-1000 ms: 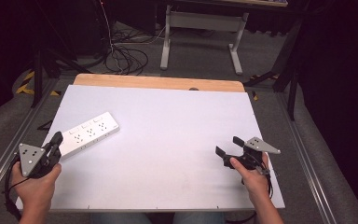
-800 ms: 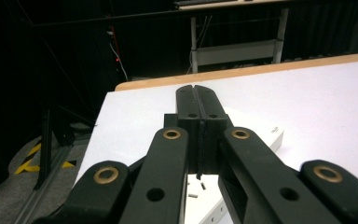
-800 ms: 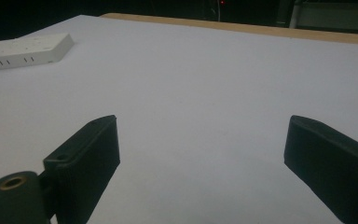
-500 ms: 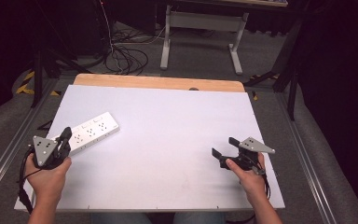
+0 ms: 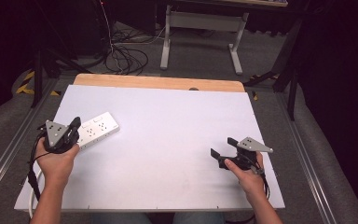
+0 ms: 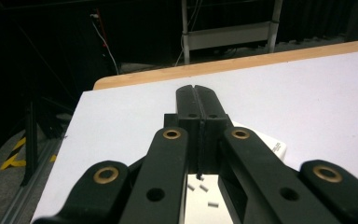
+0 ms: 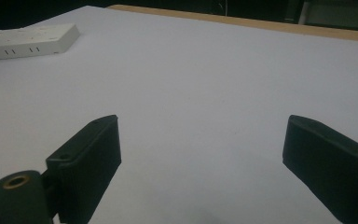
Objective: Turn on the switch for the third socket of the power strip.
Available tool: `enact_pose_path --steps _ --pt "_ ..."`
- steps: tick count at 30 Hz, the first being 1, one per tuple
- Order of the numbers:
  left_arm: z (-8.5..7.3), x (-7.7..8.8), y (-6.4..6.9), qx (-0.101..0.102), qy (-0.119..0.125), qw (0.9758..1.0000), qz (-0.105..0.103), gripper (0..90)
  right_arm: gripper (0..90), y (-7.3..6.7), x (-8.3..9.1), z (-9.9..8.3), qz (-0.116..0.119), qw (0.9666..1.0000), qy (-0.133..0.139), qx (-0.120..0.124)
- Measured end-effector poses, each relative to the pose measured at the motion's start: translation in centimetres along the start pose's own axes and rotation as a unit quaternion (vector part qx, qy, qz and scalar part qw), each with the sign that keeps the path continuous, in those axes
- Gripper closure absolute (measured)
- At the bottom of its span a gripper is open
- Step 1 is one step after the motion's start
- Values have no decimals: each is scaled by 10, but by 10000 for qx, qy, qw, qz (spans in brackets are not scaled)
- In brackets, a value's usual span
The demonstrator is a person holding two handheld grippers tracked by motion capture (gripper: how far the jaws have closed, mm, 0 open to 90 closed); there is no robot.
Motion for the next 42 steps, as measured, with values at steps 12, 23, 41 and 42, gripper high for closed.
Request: enact_pose_path --steps 12,23,41,42 --pt "-6 -28 5 -183 -366 9992 -39 900 118 0 3 1 -16 10000 31 11" --pt "-9 -50 10 -319 -712 9969 -114 900 118 0 4 2 -14 10000 73 7" --pt "-22 -73 12 -358 -1287 9910 -56 900 119 -1 5 2 -13 10000 67 40" --pt "-23 -75 12 -363 -1319 9906 -34 900 119 -1 5 2 -13 10000 67 40"
Point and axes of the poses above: each handheld gripper's, and its own axes: x roughly backward along the jaws, z roughly out of its top, y roughly to its right, the point moved 5 cm from there along -x, roughly forward along the jaws, and after that the axes turned 10 degrees about y, right-handed, at the moved point
